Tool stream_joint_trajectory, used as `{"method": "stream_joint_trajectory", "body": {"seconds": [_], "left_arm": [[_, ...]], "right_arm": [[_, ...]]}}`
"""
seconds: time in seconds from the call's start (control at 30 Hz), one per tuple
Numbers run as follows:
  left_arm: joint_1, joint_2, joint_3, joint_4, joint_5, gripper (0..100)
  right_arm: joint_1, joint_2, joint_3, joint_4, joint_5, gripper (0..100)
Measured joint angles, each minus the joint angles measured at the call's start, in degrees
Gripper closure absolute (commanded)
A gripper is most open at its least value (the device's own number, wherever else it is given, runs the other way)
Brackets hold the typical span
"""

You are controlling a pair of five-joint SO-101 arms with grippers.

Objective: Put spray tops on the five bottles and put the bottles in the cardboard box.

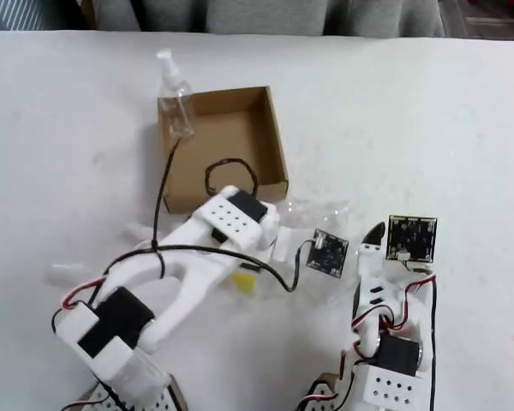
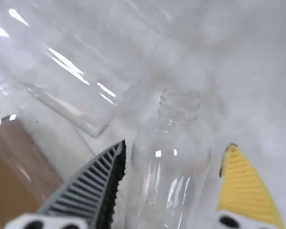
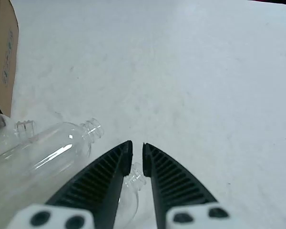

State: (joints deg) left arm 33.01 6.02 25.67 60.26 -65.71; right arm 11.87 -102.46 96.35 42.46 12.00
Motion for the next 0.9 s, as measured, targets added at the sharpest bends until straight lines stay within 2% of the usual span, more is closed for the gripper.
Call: {"method": "stream_joint_trajectory", "body": {"seconds": [0.1, 0.3, 0.7, 0.8, 0.9], "left_arm": [[0.00, 0.00, 0.00, -0.35, 0.00, 71], [1.05, 2.11, 2.02, -6.33, 1.32, 84], [1.76, 2.90, 2.20, -6.42, 0.70, 87], [2.73, 2.99, 0.70, -2.02, 0.79, 93], [4.04, 1.67, -2.55, 4.75, 5.01, 93]], "right_arm": [[0.00, 0.00, 0.00, 0.00, 0.00, 98.1], [0.00, 0.00, 0.00, 0.00, 0.00, 98.1], [0.00, 0.00, 0.00, 0.00, 0.00, 98.1], [0.00, 0.00, 0.00, 0.00, 0.00, 98.1], [0.35, 0.00, 0.00, 0.00, 0.00, 98.1]]}}
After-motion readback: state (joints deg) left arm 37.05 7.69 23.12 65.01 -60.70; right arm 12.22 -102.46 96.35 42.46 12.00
